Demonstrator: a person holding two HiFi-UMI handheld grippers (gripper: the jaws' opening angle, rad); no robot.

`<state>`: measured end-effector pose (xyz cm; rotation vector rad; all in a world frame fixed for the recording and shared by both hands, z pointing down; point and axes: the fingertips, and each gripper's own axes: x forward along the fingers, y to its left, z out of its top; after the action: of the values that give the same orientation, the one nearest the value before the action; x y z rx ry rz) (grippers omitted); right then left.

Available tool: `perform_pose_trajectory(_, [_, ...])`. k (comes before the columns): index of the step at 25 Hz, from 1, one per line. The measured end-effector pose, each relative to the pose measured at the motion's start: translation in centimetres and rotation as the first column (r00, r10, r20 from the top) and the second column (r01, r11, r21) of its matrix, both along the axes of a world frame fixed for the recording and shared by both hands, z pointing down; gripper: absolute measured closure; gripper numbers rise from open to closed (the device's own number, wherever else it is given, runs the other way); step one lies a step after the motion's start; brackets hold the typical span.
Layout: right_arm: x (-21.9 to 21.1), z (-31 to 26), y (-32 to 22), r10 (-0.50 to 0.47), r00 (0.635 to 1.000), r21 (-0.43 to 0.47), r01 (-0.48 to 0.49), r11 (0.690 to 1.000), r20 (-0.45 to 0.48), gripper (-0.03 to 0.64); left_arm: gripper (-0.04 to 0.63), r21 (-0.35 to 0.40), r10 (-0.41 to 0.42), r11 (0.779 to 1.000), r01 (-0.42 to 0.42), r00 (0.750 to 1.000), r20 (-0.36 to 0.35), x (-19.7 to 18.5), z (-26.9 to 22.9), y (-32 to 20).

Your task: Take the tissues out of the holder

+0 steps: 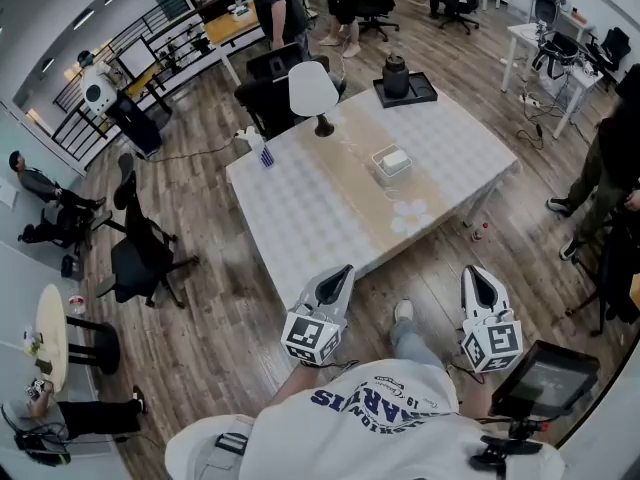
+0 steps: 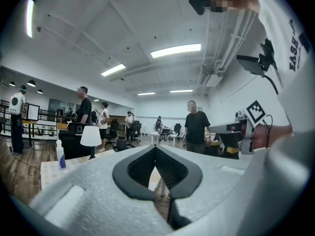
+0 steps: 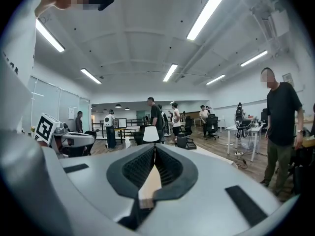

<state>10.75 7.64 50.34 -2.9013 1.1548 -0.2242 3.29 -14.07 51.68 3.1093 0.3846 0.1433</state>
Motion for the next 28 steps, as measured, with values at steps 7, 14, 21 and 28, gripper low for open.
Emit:
perform_pose_trajectory(7, [8.6, -0.4, -0.8, -0.006, 1.000, 0.013, 0.006, 1.000, 0.022, 0.607, 0.594, 0.008, -0.002, 1.000, 0.002, 1.000, 0.003, 8.4, -1.1, -0.5])
perform_pose_trajectory(14, [17.4, -1.7, -1.0, -0.038, 0.999, 0.012, 0.037, 0.999, 0.013, 0.607, 0.594, 0.005, -0.025, 1.000, 0.025, 1.000, -0.003, 16.5, -2.3, -0.4])
perform_pose_trajectory(21, [22.7, -1.3, -1.5, -0.067, 0.997, 0.016, 0.067, 0.998, 0.025, 0.607, 0.594, -0.004, -0.040, 0.999, 0.040, 0.999, -0.012, 20.6, -3.3, 0.0])
perform_pose_trajectory(28, [25.4, -1.3, -3.0, -0.093, 0.994, 0.037, 0.091, 0.995, 0.054, 0.607, 0.594, 0.005, -0.044, 0.999, 0.044, 0.999, 0.012, 23.2, -3.1, -0.9])
